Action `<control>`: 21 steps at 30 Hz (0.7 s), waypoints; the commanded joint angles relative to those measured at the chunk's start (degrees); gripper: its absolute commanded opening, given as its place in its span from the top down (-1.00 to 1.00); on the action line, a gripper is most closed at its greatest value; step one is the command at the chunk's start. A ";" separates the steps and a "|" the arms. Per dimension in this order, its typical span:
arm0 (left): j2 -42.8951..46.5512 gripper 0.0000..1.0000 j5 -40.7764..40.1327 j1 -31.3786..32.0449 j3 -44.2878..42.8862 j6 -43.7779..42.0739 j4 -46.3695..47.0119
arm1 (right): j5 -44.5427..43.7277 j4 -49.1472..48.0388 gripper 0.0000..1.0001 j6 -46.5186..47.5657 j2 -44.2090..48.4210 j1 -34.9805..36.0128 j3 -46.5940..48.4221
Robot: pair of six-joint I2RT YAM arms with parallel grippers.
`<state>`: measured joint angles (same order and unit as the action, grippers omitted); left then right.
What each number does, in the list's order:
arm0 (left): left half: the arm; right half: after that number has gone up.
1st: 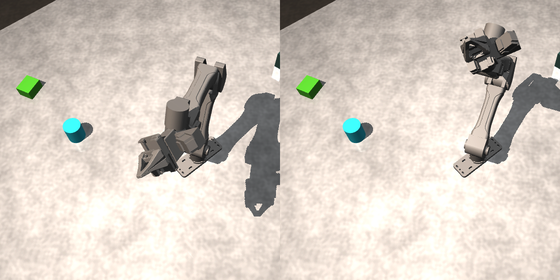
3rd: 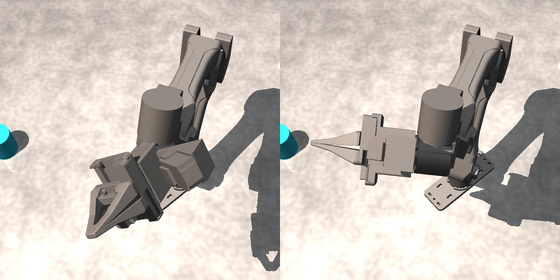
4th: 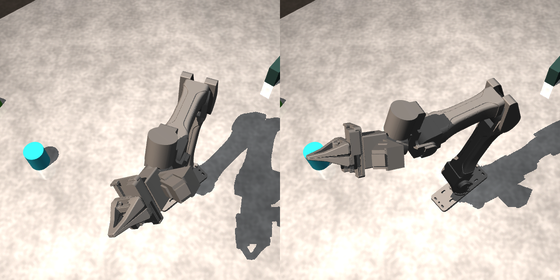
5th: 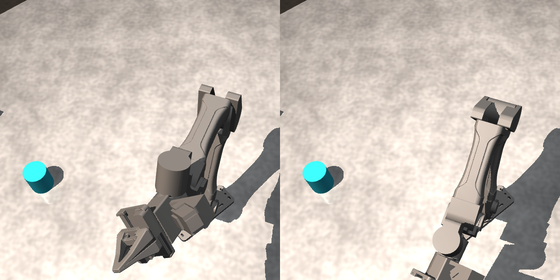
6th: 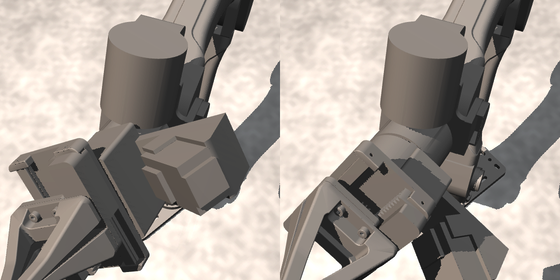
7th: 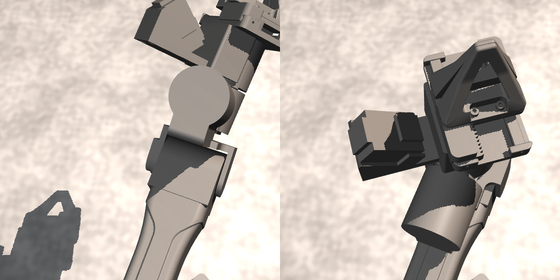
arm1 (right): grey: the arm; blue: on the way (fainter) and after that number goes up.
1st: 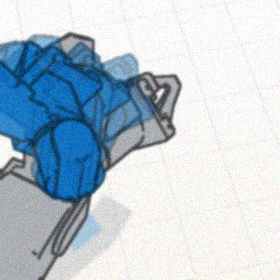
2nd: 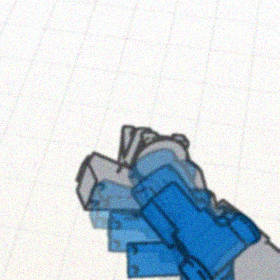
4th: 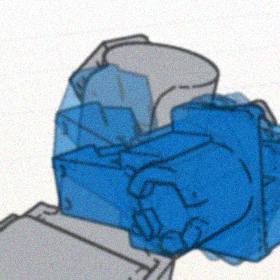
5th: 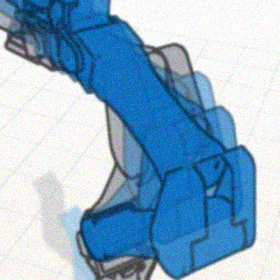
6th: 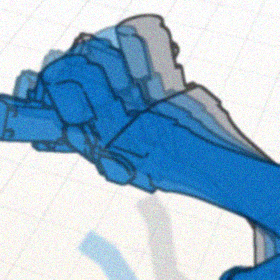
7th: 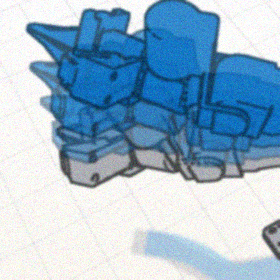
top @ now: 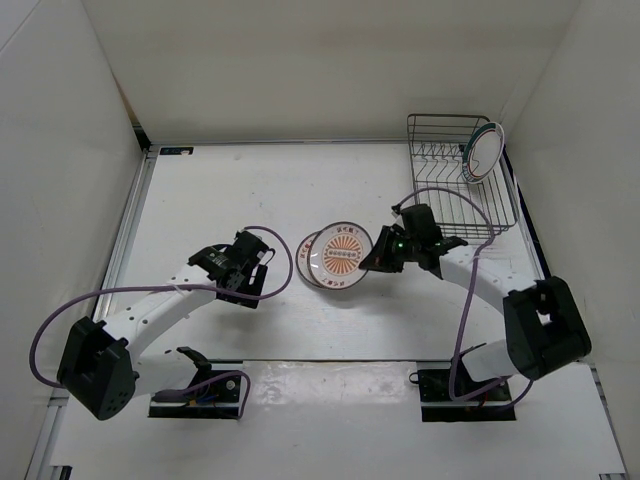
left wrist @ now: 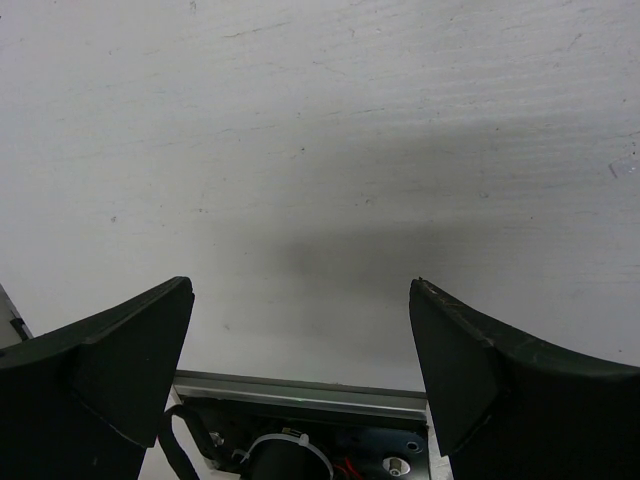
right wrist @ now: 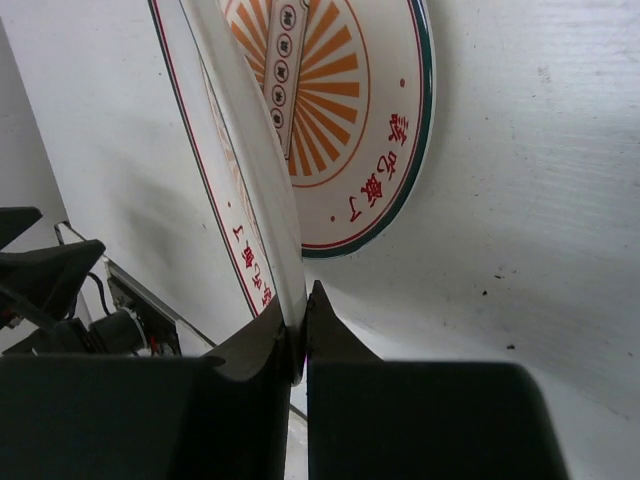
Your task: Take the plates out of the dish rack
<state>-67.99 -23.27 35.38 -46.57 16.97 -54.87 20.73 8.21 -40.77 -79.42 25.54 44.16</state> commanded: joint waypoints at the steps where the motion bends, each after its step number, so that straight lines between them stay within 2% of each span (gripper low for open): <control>1: 1.45 -1.00 -0.20 0.22 -1.25 -0.27 0.64 | 0.62 -10.84 1.00 -3.25 -1.70 1.18 -1.00; 6: 0.75 -1.00 -0.11 0.22 -1.33 -0.62 0.47 | 2.30 -14.80 1.00 -4.92 -7.15 2.23 0.13; 7: 0.58 -1.00 -0.11 0.22 -1.42 -0.62 0.64 | 2.30 -15.84 0.94 -5.36 -7.59 2.67 0.57; 8: 0.31 -1.00 -0.11 0.31 -1.60 -0.54 0.30 | 2.38 -16.38 0.74 -5.54 -8.03 2.76 0.66; 11: -0.13 -1.00 -0.20 0.22 -1.68 -0.63 0.12 | 2.30 -17.00 0.47 -6.42 -9.44 3.37 1.54; 14: -0.31 -1.00 -0.20 0.22 -1.86 -0.71 0.12 | 1.77 -15.60 -0.07 -6.25 -10.23 3.38 2.07; 15: -0.13 -1.00 -0.11 0.22 -1.86 -0.71 0.12 | 1.68 -14.46 -0.36 -5.81 -9.80 3.90 2.33; 19: -0.31 -1.00 -0.03 0.22 -1.95 -0.62 0.12 | 1.16 -10.50 -0.43 -4.15 -8.30 4.08 2.16; 21: -0.13 -1.00 -0.02 0.40 -1.86 -0.71 0.29 | 2.03 -3.94 -0.56 -3.35 -7.60 3.90 3.47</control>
<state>-68.71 -23.27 35.38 -46.59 16.51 -55.05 21.69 -1.85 -45.87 -89.47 29.06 44.53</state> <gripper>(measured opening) 0.998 0.758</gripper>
